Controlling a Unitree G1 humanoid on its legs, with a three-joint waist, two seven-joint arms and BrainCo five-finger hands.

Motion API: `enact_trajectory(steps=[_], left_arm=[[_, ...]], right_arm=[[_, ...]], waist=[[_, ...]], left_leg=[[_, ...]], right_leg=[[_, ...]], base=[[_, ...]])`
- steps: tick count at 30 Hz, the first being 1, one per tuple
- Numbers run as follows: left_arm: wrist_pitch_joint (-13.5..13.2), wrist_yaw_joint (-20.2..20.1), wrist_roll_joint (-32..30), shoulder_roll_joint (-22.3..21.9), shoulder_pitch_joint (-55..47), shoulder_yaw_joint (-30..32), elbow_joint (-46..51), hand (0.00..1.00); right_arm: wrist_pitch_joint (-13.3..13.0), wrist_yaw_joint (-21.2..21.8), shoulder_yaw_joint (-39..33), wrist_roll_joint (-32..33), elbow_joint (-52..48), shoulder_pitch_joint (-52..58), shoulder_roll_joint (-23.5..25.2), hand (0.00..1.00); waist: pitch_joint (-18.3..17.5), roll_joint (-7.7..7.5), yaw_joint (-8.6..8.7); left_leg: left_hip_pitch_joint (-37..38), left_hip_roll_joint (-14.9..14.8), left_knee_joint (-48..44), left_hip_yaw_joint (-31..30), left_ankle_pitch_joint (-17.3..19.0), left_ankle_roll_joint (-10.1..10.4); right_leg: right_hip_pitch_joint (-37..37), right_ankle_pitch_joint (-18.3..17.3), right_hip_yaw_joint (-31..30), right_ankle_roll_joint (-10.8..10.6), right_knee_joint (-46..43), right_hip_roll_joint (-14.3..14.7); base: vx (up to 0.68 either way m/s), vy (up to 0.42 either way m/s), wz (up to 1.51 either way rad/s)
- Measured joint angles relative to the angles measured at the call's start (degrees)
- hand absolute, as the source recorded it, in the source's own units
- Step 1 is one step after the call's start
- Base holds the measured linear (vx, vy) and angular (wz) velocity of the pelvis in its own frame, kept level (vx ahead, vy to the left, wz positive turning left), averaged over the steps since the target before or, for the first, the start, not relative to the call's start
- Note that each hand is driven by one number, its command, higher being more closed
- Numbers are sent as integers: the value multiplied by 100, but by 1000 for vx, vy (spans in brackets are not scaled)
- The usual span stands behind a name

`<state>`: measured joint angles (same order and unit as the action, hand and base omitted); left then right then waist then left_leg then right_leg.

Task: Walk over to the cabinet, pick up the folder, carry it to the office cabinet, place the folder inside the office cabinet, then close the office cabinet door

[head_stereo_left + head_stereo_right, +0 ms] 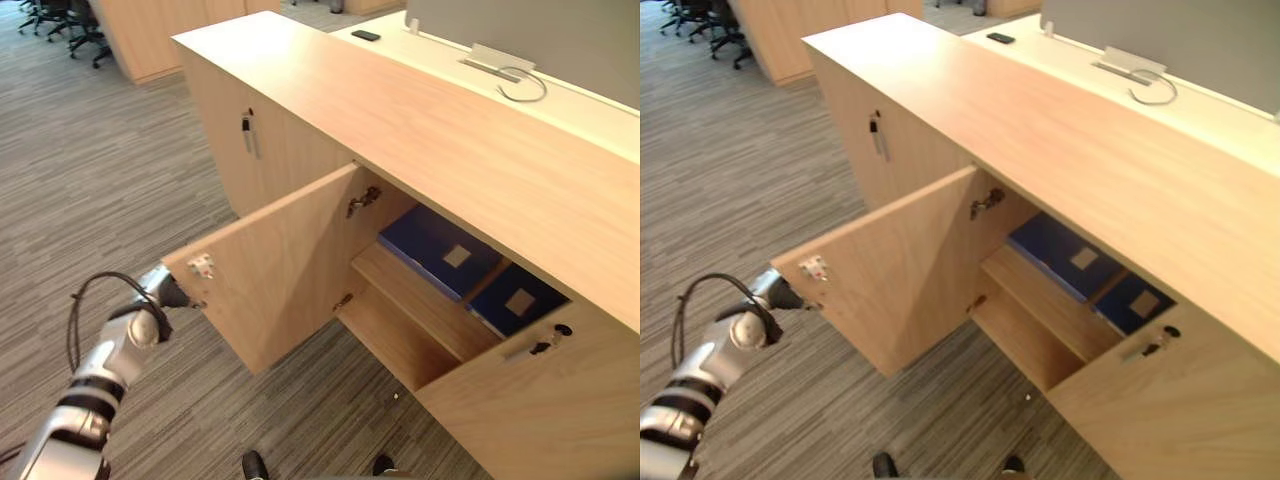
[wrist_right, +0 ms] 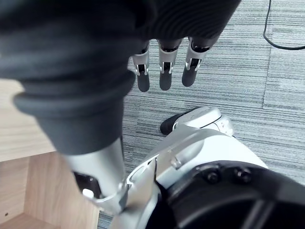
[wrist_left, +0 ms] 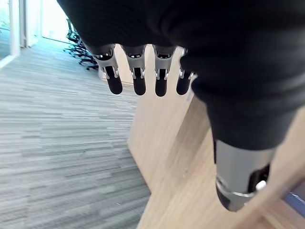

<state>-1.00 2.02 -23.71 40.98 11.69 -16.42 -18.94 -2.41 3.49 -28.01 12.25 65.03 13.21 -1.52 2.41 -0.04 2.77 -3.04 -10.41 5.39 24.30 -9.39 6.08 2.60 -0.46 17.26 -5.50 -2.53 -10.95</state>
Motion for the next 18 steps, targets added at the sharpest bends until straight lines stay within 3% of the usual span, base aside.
enact_trajectory(steps=[2,4,7,9,12,18], left_arm=[[-23,-226,394,-1,-527,-637,1136,0],[-114,-605,1274,-103,-646,-1490,1791,0],[-256,-1282,2713,-671,-643,-2548,2131,0],[-593,-1828,3394,-1388,-582,-3304,2595,0],[-824,-2216,3777,-1926,-253,-3761,2878,0],[-846,-2266,4201,-1822,-139,-3741,2878,0]], right_arm=[[1,-6,-1,0,101,-2,-9,0],[-4,37,11,-1,101,-37,16,0],[-1,107,14,-74,233,-117,48,0],[-2,144,64,-241,281,-138,22,0],[0,162,133,-245,404,-143,-35,0],[-4,243,551,-299,550,-157,-287,0]], waist=[[-61,-76,-173],[-159,-145,-159],[-393,-210,147],[-520,-204,351],[-540,-184,466],[-622,-69,548]], left_leg=[[-16,82,0,-11,-3,-9],[-27,129,0,6,3,-55],[-94,157,0,44,0,-101],[-78,111,1,144,-4,-108],[12,8,2,259,-29,-72],[97,-107,4,348,-56,-17]], right_leg=[[10,13,-2,-19,-28,-79],[39,46,-35,-71,-44,-139],[127,98,-97,-135,-40,-151],[217,118,-220,-119,-38,-100],[232,134,-351,-97,-42,2],[235,135,-455,-81,-35,118]], base=[[-30,66,10],[-31,62,0],[-43,30,-14],[-46,-13,-32],[-43,-26,-27],[-55,-23,-11]])
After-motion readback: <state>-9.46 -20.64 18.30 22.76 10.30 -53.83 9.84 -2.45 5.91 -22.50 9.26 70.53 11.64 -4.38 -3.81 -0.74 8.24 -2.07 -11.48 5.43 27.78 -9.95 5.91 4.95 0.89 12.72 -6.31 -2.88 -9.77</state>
